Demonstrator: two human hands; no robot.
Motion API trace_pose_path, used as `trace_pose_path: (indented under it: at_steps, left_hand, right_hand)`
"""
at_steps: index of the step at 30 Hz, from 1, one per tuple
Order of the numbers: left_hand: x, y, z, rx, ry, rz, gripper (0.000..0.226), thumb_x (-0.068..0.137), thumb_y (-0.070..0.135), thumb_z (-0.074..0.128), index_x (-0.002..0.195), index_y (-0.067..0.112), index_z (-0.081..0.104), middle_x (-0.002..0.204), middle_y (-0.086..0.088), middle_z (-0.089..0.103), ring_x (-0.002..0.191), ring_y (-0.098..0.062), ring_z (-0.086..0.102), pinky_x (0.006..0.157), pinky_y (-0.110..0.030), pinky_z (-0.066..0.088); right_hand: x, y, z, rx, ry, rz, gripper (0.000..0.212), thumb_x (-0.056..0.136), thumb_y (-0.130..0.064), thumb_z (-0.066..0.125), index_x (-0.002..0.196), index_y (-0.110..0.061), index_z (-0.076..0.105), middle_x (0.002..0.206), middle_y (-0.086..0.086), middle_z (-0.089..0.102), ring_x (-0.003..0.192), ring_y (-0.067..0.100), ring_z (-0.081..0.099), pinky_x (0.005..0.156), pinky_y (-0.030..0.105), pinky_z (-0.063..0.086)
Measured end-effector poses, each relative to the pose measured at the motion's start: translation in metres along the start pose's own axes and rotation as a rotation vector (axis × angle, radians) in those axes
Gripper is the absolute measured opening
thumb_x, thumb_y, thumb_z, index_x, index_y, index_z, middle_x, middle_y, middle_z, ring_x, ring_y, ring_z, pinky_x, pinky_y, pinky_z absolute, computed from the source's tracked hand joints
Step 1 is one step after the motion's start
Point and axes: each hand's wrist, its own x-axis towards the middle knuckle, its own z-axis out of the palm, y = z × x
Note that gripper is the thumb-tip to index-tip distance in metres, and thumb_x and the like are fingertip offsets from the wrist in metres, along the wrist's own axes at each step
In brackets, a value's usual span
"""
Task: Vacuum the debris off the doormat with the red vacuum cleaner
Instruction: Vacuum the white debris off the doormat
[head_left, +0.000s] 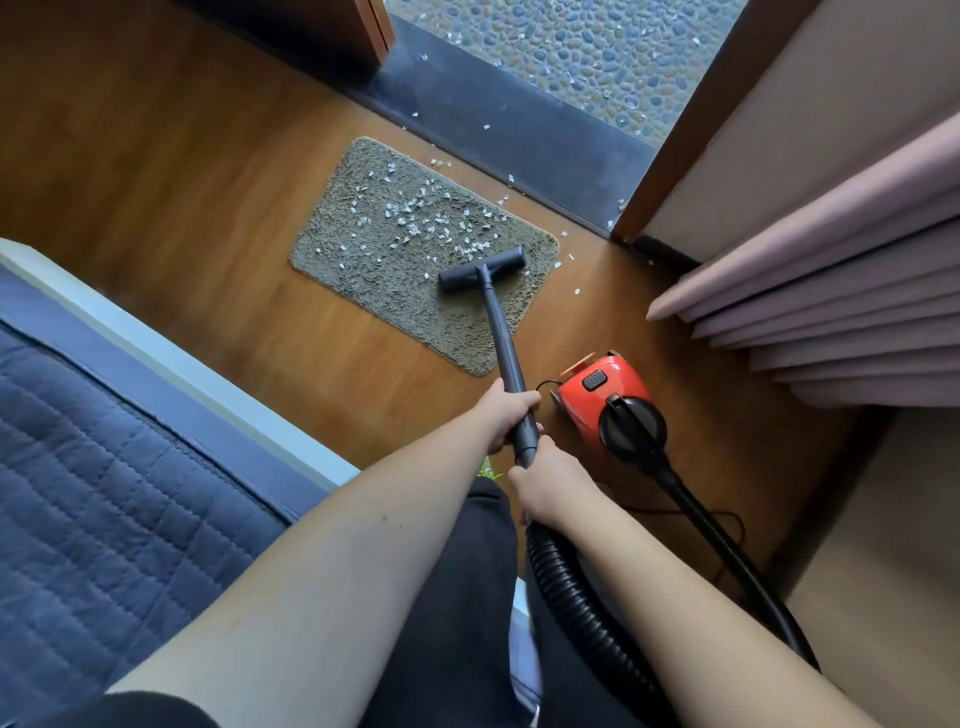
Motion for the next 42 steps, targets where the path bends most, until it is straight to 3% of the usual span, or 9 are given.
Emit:
trace_pose_path:
  at_steps: [6,16,19,21,23,29,33,38,42]
  left_hand:
    - [0.009,0.017,-0.007,0.017,-0.016,-0.007,0.044,0.087,0.008,0.058,0.127,0.009,0.039,0.089,-0.014,0.055,0.050,-0.018,0.062,0.048,-0.027,0.053]
    - [-0.008,-0.009,0.039,-0.002,-0.065,-0.047,0.057,0.087,0.012,0.062,0.135,0.013,0.032,0.088,-0.014,0.059,0.060,-0.024,0.064,0.058,-0.036,0.058]
    - [-0.009,-0.019,0.054,0.009,-0.092,-0.062,0.070,0.087,0.016,0.063,0.145,0.020,0.024,0.094,-0.013,0.062,0.067,-0.025,0.067,0.069,-0.040,0.061]
    - [-0.013,-0.020,0.059,0.026,-0.104,-0.065,0.065,0.089,0.017,0.062,0.143,0.024,0.027,0.096,-0.009,0.060,0.073,-0.025,0.068,0.073,-0.039,0.062]
    - [-0.015,-0.017,0.061,0.045,-0.110,-0.071,0.059,0.090,0.017,0.061,0.139,0.028,0.029,0.095,-0.007,0.058,0.074,-0.025,0.068,0.069,-0.035,0.062]
    - [-0.003,0.004,0.057,0.041,-0.056,-0.031,0.063,0.085,0.015,0.063,0.140,0.017,0.030,0.096,-0.014,0.062,0.064,-0.026,0.067,0.061,-0.037,0.060]
    - [0.006,0.022,0.050,0.066,-0.011,0.004,0.054,0.085,0.010,0.061,0.134,0.010,0.037,0.088,-0.012,0.060,0.054,-0.023,0.065,0.049,-0.030,0.055]
    - [0.012,0.040,0.041,0.098,0.006,-0.001,0.036,0.086,0.008,0.061,0.115,0.013,0.040,0.086,-0.014,0.059,0.052,-0.020,0.061,0.039,-0.023,0.049]
    - [0.011,0.035,0.046,0.099,0.001,-0.005,0.039,0.087,0.010,0.061,0.116,0.016,0.034,0.085,-0.014,0.060,0.053,-0.021,0.061,0.047,-0.028,0.053]
  right_hand:
    - [0.009,-0.019,-0.010,-0.068,-0.016,0.047,0.060,0.093,-0.018,0.056,0.145,-0.008,0.028,0.125,0.015,0.059,0.105,0.031,0.065,0.087,0.038,0.054]
    - [-0.014,0.037,-0.015,-0.012,0.028,0.049,0.054,0.090,-0.027,0.049,0.141,-0.020,0.031,0.111,0.013,0.066,0.093,0.031,0.069,0.087,0.043,0.056]
    - [-0.026,0.053,-0.020,0.005,0.026,0.059,0.054,0.093,-0.026,0.046,0.144,-0.023,0.027,0.108,0.013,0.065,0.081,0.026,0.071,0.069,0.034,0.058]
    - [-0.031,0.059,-0.023,0.033,0.018,0.057,0.054,0.094,-0.023,0.045,0.145,-0.022,0.027,0.103,0.012,0.066,0.066,0.019,0.070,0.047,0.022,0.048]
    - [-0.032,0.060,-0.028,0.047,0.014,0.053,0.052,0.094,-0.022,0.044,0.143,-0.021,0.029,0.101,0.012,0.067,0.060,0.017,0.069,0.043,0.020,0.041]
    - [-0.008,0.044,-0.032,0.038,0.034,0.044,0.049,0.089,-0.027,0.047,0.136,-0.017,0.035,0.108,0.015,0.068,0.086,0.030,0.070,0.080,0.039,0.057]
    - [0.005,0.027,-0.038,0.053,0.034,0.028,0.046,0.092,-0.023,0.048,0.135,-0.013,0.037,0.105,0.012,0.066,0.075,0.025,0.068,0.072,0.033,0.055]
    - [0.017,0.011,-0.040,0.102,0.047,0.016,0.040,0.091,-0.024,0.051,0.127,-0.011,0.042,0.112,0.016,0.065,0.088,0.033,0.070,0.084,0.043,0.058]
    - [0.014,0.017,-0.040,0.093,0.036,0.025,0.047,0.090,-0.023,0.052,0.134,-0.012,0.037,0.113,0.015,0.065,0.093,0.034,0.069,0.085,0.042,0.057]
